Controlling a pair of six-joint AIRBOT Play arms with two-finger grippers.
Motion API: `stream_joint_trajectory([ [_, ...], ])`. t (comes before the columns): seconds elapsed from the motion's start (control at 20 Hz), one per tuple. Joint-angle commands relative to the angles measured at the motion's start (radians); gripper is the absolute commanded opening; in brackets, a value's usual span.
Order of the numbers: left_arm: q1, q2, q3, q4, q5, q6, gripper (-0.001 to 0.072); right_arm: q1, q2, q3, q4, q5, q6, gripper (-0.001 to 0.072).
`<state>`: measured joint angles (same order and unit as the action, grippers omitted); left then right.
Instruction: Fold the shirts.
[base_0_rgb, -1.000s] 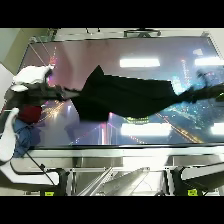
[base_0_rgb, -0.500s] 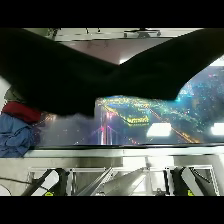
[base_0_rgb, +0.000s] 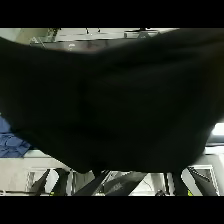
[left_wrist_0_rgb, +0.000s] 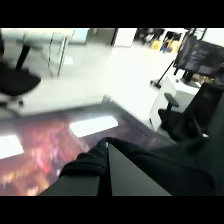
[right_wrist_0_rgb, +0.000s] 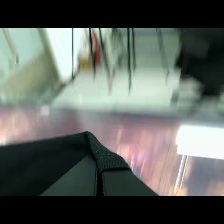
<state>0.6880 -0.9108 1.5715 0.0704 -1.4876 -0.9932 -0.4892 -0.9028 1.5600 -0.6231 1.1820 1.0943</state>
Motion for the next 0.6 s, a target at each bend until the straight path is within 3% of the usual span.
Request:
stream_joint_trajectory([
  [0.0,-0.271,-0.129,-0.182,0.376,0.156,0.043,0.0028,0.145,-0.183,-0.140,-0.158,-0.018,0.040,0.0018],
  [0.2,-0.539,-0.481,-0.167,0.628,0.365,0.057,0.0028,0.210,-0.476,-0.260,-0.186,-0.192,0.043,0.0018],
  [0.4,-0.633,-0.897,0.065,0.671,0.350,0.001,0.0012,0.219,-0.742,-0.254,-0.177,-0.354,0.030,0.0018],
  [0.55,-0.645,-1.078,0.246,0.671,0.341,-0.012,0.0011,0.216,-0.855,-0.165,-0.179,-0.405,0.008,0.0018],
])
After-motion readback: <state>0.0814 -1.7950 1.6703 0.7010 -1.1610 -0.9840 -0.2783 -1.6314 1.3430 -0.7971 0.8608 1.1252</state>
